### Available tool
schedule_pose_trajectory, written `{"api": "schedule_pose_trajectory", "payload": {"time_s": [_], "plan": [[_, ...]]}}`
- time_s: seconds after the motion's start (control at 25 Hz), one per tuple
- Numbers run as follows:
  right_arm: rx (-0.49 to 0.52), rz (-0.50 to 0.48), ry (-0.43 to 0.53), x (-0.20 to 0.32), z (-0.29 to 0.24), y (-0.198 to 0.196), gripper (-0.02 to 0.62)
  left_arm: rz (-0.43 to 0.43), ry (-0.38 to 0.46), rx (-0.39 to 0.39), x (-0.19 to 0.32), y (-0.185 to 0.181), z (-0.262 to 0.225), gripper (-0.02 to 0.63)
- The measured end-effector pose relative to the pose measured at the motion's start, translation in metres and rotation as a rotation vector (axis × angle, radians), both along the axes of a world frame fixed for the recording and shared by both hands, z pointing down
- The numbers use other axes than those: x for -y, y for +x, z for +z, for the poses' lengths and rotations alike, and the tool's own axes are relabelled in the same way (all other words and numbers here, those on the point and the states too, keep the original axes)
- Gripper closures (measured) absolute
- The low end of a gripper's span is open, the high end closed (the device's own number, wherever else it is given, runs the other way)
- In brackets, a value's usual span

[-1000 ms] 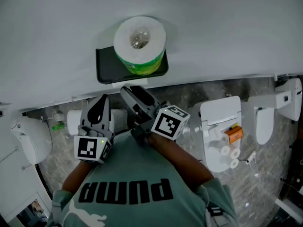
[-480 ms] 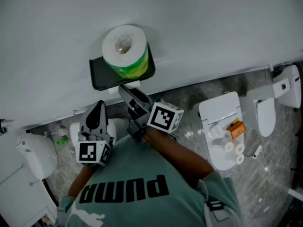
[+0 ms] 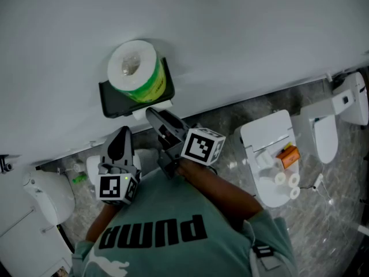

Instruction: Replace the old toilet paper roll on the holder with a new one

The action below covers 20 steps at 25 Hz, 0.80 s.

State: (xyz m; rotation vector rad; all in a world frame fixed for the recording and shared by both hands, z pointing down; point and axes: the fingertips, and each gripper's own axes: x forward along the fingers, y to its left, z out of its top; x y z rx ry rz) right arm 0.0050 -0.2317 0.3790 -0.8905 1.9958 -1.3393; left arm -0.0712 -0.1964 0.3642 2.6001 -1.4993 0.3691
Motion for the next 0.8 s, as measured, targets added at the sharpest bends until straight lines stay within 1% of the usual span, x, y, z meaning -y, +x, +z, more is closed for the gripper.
{"api": "schedule_pose_trajectory", "payload": {"time_s": [0.36,0.56,0.8], "plan": [[-0.019,0.022,0.002,0.0,0.0,0.03,0.437,0.044,-0.03,0.025,0.0,0.026,0.014,0.603],[-0.02,0.035,0.011,0.0,-0.003,0.044,0.439,0.056,-0.042,0.026,0.002,0.037,0.017,0.603],[-0.034,0.058,0.017,0.003,-0.004,0.061,0.439,0.091,-0.043,0.02,0.007,0.054,0.02,0.603]]}}
